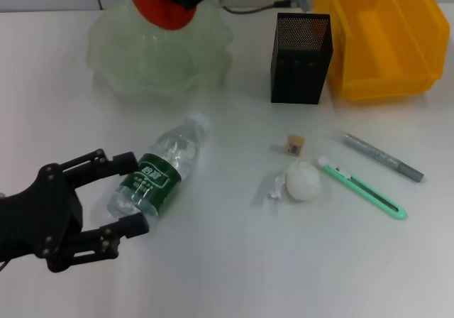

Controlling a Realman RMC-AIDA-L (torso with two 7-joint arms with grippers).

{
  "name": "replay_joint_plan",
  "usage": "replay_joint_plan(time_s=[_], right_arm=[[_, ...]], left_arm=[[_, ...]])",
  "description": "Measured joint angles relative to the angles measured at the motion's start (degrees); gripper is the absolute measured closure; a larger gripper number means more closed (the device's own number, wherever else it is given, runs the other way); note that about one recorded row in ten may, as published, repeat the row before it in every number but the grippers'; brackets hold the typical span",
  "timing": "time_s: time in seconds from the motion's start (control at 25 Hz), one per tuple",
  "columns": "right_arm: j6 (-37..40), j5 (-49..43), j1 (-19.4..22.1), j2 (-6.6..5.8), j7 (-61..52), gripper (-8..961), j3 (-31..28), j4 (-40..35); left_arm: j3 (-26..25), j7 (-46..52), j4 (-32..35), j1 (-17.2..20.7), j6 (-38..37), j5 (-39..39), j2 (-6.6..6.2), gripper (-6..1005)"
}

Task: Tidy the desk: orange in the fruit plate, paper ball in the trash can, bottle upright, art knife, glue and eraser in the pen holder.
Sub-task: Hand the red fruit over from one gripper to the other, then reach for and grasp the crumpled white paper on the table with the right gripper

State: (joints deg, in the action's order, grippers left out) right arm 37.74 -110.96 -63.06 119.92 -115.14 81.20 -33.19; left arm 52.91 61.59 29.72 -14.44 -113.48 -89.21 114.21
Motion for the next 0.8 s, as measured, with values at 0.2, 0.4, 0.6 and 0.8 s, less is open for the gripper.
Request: replay_joint_plan(time_s=[0.2, 0.4, 0.6, 0.8], right_arm=[[0.30, 0.69, 0.88, -0.02, 0.74, 651, -0.05, -0.01], [1.72, 0.77, 1.33, -0.10, 0.79, 528, -0.23, -0.71], [4.02, 0.79, 2.09, -0.26, 0.78, 331, -0.67, -1.94], [14.57, -0.79, 7.01, -0.92, -1.06, 145, -0.96, -11.71]], left_arm=[[0.00, 0.02, -0.02, -0.22, 0.27, 0.02, 0.13, 201], [0.04, 0.02, -0.02, -0.23, 0.92, 0.00, 0.30, 202], [0.23, 0.02, -0.02, -0.23, 1.02, -0.01, 0.44, 201], [0.24, -0.01, -0.02, -0.12, 0.96, -0.01, 0.52, 202]])
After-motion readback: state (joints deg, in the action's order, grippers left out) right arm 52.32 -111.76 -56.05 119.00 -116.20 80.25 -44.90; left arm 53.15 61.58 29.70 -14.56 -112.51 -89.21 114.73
